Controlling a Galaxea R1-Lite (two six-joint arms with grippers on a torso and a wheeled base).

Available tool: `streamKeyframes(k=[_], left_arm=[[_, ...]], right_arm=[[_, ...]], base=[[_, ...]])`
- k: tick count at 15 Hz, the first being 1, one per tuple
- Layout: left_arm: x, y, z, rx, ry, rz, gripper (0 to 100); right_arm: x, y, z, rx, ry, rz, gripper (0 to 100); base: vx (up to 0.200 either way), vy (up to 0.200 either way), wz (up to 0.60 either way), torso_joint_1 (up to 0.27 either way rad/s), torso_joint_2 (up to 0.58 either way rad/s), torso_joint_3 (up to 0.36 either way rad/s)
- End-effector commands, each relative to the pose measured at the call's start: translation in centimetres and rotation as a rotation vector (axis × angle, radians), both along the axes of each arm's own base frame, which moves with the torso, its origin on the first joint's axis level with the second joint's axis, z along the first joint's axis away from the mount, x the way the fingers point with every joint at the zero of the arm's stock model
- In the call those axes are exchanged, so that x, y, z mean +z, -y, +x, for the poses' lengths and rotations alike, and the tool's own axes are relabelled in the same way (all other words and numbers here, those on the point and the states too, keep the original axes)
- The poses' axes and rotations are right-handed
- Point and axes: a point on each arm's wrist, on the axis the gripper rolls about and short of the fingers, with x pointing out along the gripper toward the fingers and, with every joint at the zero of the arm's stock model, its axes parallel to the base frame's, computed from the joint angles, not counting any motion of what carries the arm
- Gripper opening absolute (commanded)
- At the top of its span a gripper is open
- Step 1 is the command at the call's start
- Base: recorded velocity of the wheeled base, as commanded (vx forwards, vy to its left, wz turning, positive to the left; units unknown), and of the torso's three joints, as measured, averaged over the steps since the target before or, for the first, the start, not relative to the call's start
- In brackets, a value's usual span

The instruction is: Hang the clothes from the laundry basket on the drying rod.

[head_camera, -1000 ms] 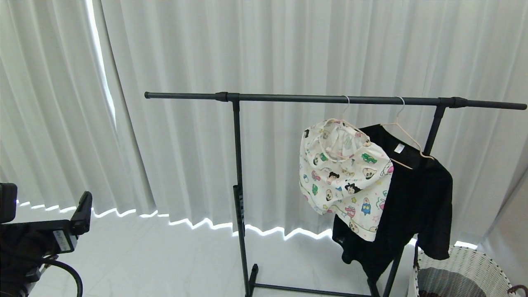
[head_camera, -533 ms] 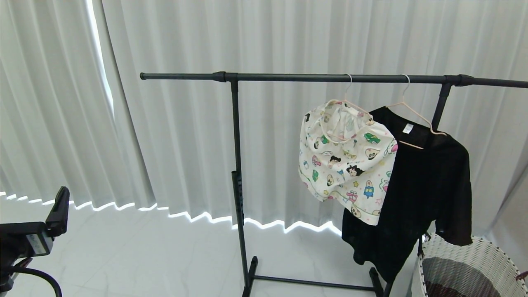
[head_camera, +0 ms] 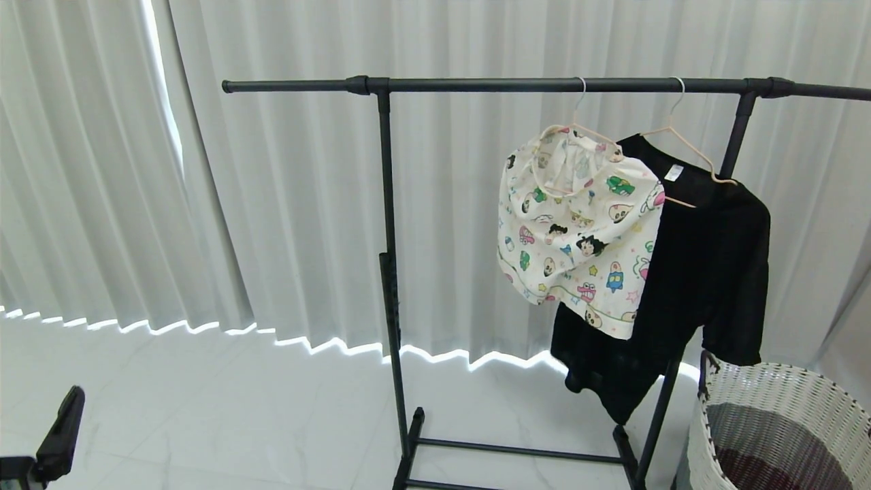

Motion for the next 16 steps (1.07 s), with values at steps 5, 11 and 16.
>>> streamKeyframes(k=[5, 11, 16], left_arm=[[-5.6, -0.6, -8.0, 0.058, 0.024, -0.053, 100], [-5.7, -0.2, -7.8, -0.16, 0.076, -0.259, 100], [-6.2, 0.5, -7.8, -0.461, -0.002, -0.382, 100]], right_arm=[[-5.8, -0.8, -5.0, 0.004, 0.094, -0.005, 100], [-10.8, -1.2, -7.4, 0.004, 0.134, 0.205, 100], [-10.7, -1.2, -7.4, -0.004, 0.146, 0.227, 100]], base=[[0.0, 0.0, 0.0, -0.087, 0.29, 0.201], [0.0, 0.0, 0.0, -0.003, 0.01, 0.006], [0.0, 0.0, 0.0, 0.0, 0.0, 0.0]])
